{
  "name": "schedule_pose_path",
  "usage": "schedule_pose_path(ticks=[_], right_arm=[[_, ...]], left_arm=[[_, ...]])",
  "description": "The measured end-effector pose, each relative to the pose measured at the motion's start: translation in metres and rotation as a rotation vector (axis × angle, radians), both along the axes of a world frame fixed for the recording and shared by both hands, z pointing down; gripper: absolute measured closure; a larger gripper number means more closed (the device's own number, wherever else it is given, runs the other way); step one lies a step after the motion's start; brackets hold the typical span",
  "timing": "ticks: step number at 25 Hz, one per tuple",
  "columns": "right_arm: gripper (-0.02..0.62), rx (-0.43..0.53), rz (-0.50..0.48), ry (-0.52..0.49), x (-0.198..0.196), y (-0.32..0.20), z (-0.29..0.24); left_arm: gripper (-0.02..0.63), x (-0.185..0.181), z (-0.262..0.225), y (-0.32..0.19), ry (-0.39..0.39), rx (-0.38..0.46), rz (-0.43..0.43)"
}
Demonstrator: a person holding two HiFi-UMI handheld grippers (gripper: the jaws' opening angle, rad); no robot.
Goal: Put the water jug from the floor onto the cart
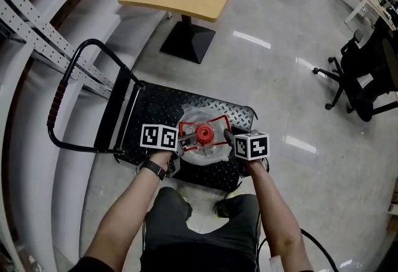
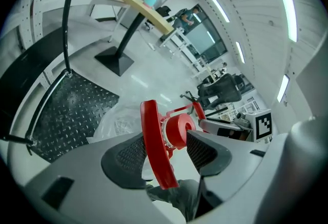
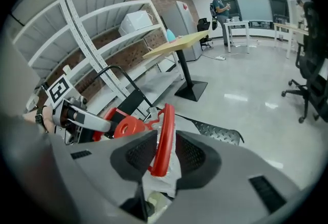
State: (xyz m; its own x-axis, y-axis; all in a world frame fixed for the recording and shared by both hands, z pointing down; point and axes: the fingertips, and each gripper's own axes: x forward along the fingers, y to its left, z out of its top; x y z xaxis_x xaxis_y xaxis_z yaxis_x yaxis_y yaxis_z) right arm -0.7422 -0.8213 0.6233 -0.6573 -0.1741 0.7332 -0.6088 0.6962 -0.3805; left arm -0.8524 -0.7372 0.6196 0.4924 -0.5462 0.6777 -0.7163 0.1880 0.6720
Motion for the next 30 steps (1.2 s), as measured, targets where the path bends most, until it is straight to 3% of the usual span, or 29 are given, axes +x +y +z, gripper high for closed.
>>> schedule_pose_path(ticks=[4,8,12,16,19,22,24,29,30], right_arm=[[0.488,0.011,0.003,0.029,-0.003,0.005,0.003],[0.488,0.019,0.007,0.055,0.002,0.009,-0.001],[0.488,0.049,0.012,0.071,0.005,0.0,-0.004],[0.488,0.056,0.031,0.074,0.009,0.014,-0.02],[0.488,0.045,0.057,0.075,0.019,0.034,-0.047],[0.489,0.015,0.071,0.025,0.02,0.063,-0.094],[0.489,-0.009,0.066,-0.032,0.014,0.092,-0.135],[0.491,0.006,0.076,-0.212,0.024,0.16,-0.262],[0.491,0.023,0.087,-0.24,0.03,0.171,-0.287]], left_arm=[[0.347,0.003,0.006,0.015,-0.019,-0.066,0.016],[0.284,0.002,0.02,0.037,0.046,-0.135,-0.072],[0.241,-0.002,0.027,0.033,0.098,-0.141,-0.119],[0.238,0.002,0.002,0.048,0.042,-0.132,-0.109],[0.239,0.004,-0.034,0.067,-0.018,-0.124,-0.156],[0.294,0.014,-0.092,0.082,-0.047,-0.056,-0.16],[0.385,0.024,-0.137,0.094,-0.066,0.02,-0.128],[0.601,0.074,-0.262,0.128,-0.15,0.288,0.02],[0.601,0.084,-0.287,0.136,-0.17,0.345,0.056]])
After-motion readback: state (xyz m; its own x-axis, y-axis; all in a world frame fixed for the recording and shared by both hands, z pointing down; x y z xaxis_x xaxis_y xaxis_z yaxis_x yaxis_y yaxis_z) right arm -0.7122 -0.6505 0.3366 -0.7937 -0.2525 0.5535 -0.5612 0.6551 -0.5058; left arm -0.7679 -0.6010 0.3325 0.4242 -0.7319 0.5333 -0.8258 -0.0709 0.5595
